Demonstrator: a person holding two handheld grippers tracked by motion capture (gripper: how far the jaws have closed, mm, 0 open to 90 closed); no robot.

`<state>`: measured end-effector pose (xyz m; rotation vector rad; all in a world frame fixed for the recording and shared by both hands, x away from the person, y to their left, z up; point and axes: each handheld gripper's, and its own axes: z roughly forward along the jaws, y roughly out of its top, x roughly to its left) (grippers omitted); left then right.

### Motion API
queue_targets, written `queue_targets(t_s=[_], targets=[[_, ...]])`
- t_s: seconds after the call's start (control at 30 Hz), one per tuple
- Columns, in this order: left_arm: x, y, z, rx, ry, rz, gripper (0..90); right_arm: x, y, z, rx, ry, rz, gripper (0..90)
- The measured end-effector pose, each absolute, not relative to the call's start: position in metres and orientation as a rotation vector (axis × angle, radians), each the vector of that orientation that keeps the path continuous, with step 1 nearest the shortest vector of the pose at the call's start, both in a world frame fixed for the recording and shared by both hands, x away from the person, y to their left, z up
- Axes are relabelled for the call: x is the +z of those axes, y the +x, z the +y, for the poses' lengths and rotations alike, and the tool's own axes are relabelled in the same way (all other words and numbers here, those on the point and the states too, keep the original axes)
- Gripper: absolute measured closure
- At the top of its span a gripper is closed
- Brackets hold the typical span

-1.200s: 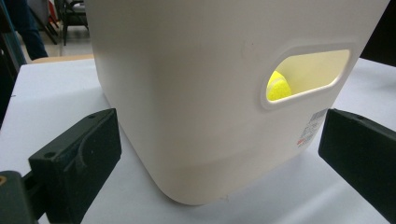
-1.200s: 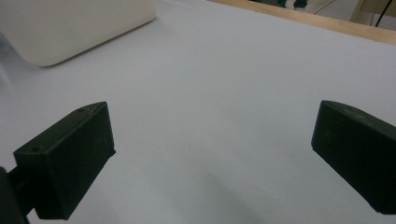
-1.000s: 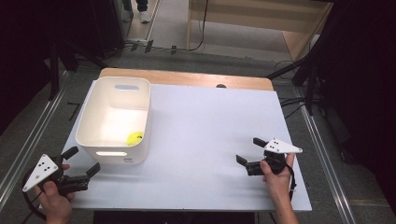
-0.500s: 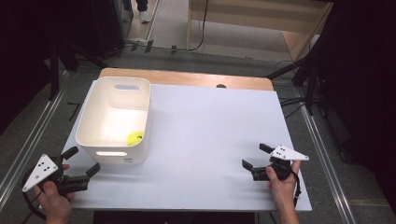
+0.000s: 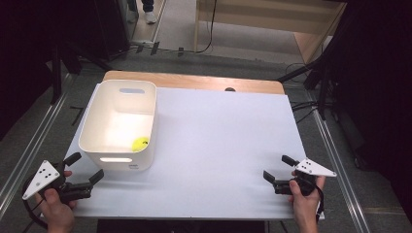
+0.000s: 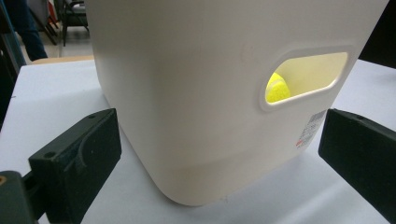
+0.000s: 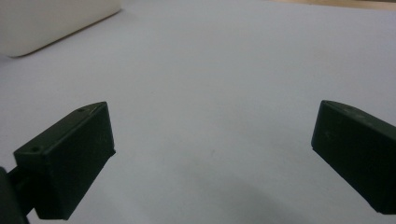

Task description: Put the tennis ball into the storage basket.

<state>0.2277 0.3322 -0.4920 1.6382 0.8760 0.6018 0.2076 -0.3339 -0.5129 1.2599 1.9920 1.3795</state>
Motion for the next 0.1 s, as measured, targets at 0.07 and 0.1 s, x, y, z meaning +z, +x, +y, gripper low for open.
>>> queue_targets(t_s=[0.07,0.1], targets=[[-0.4919,0.2278,0.3322,0.602,1.638,0.877,0.0,-0.5132,0.2071,-0.3351,1.381,1.267,1.989,0.0],[-0.4919,0.228,0.3322,0.605,1.639,0.876,0.0,-0.5135,0.2074,-0.3357,1.382,1.265,1.986,0.0]])
